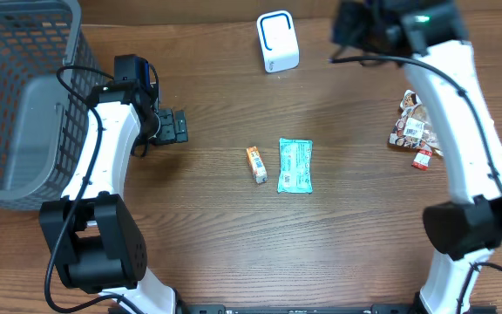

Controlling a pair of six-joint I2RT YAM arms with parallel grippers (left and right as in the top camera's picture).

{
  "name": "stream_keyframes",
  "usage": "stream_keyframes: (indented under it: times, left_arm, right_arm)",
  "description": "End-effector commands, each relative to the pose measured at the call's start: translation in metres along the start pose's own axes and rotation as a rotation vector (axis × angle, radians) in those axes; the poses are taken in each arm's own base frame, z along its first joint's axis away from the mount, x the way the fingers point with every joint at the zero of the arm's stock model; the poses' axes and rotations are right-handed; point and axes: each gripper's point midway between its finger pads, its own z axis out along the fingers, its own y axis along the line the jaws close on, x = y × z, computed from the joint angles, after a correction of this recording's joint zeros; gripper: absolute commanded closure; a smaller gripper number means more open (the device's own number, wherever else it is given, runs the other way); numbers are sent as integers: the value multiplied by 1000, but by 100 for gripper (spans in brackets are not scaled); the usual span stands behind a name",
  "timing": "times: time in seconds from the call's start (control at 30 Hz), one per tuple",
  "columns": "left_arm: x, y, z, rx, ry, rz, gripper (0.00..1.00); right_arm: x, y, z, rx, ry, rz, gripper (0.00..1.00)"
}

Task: Scan the item barcode
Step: 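Carry the jar back down to the table's right side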

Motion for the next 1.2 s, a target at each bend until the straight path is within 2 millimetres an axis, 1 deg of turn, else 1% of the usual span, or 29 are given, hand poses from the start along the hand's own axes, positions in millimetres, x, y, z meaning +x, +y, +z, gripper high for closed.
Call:
stream_keyframes:
  times: [0.0,0.03,0.1,0.2,0.27,0.47,0.6,0.67,0.77,0.8,0.83,0.9,0.93,0.97,1.0,1.03,1.17]
  left_arm:
    - [0,0,1,-4,3,21,0]
    - [0,0,1,-4,3,21,0]
    - [0,0,1,-4,3,21,0]
    - [0,0,1,-4,3,21,0]
    - [0,0,1,-4,3,21,0]
    - [0,0,1,-4,3,21,0]
    - [0,0,1,-4,3,21,1]
    - [0,0,1,-4,3,21,0]
    - [0,0,1,-4,3,21,0]
    - [0,0,1,-4,3,21,0]
    - [0,0,1,-4,3,21,0]
    - [0,0,1,-4,3,21,0]
    - [0,0,1,-4,3,21,0]
    - [0,0,1,-4,3,21,0]
    - [0,0,1,-4,3,21,0]
    - [0,0,1,-4,3,21,0]
    - [0,0,1,-4,3,21,0]
  right_arm:
    - [31,-32,15,105,155,10,96]
    - [43,-44,18,141,215,14,96]
    - [63,-60,23,194,307,20,96]
    - [90,-76,32,250,413,21,96]
    - [109,-85,42,280,475,17,96]
    - [144,-104,80,317,543,21,96]
    - [168,-115,102,333,574,20,96]
    - [181,-120,114,333,583,9,94]
    - [196,-127,125,327,602,-31,85]
    - [199,-130,127,331,606,-34,79]
    - [202,-132,129,337,608,-35,66]
    - [204,-134,130,338,614,-36,51]
    - [204,-135,129,339,614,-35,37]
    - [204,-135,129,339,614,-33,20]
    - [204,-136,129,340,614,-32,7]
    - [204,-136,129,340,614,-31,1]
    - [205,-137,128,345,624,-30,1]
